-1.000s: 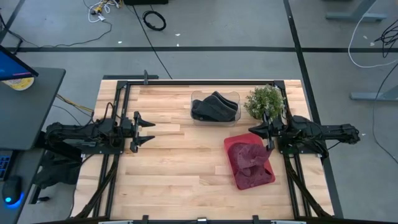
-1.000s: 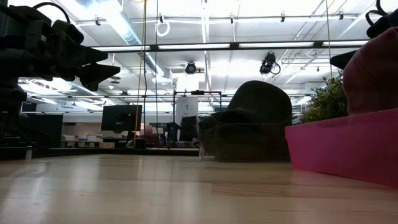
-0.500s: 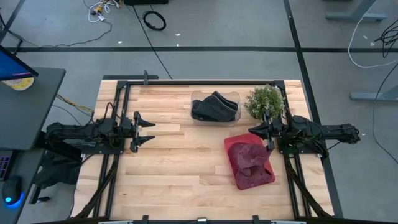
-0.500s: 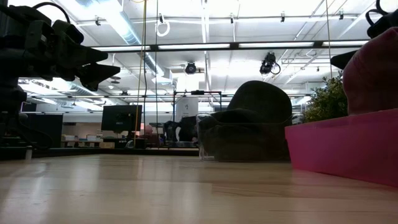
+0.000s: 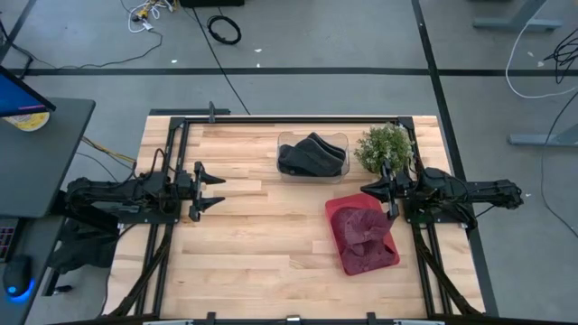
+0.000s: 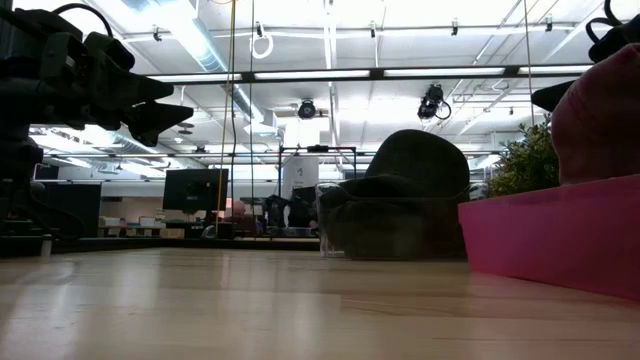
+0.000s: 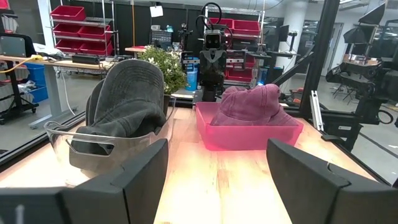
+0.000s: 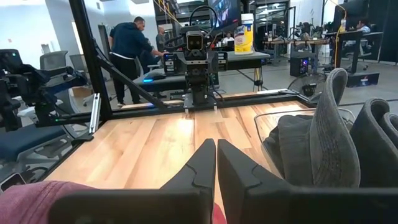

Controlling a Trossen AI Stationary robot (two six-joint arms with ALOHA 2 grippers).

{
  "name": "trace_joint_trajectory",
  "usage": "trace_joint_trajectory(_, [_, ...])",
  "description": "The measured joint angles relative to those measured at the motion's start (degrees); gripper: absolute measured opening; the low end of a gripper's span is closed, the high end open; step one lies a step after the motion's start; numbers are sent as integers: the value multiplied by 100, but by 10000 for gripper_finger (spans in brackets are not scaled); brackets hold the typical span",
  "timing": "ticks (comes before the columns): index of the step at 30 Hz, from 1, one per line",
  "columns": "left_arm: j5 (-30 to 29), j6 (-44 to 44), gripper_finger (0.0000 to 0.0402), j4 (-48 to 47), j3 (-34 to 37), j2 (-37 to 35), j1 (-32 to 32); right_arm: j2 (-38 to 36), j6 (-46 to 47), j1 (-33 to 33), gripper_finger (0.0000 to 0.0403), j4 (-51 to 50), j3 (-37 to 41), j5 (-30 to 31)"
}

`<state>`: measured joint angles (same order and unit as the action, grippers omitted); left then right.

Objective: Pick & Place hat
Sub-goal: Return to home position

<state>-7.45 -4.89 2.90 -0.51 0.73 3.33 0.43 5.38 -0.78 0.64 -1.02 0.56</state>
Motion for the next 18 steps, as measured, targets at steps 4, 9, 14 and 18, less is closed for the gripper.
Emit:
trace_joint_trajectory(4, [1,1,277,0,0,0,0,1,-3,0,21,0,0,0])
trace_joint_trajectory(9, [-1,1,277,0,0,0,0,1,-6,0,21,0,0,0])
trace_joint_trajectory(14, [-13,7,277,0,0,0,1,3,-6,0,21,2,0,0])
trace_joint_trajectory(18, [-98,14,277,4,0,0,0,3,-7,0,21,1,0,2])
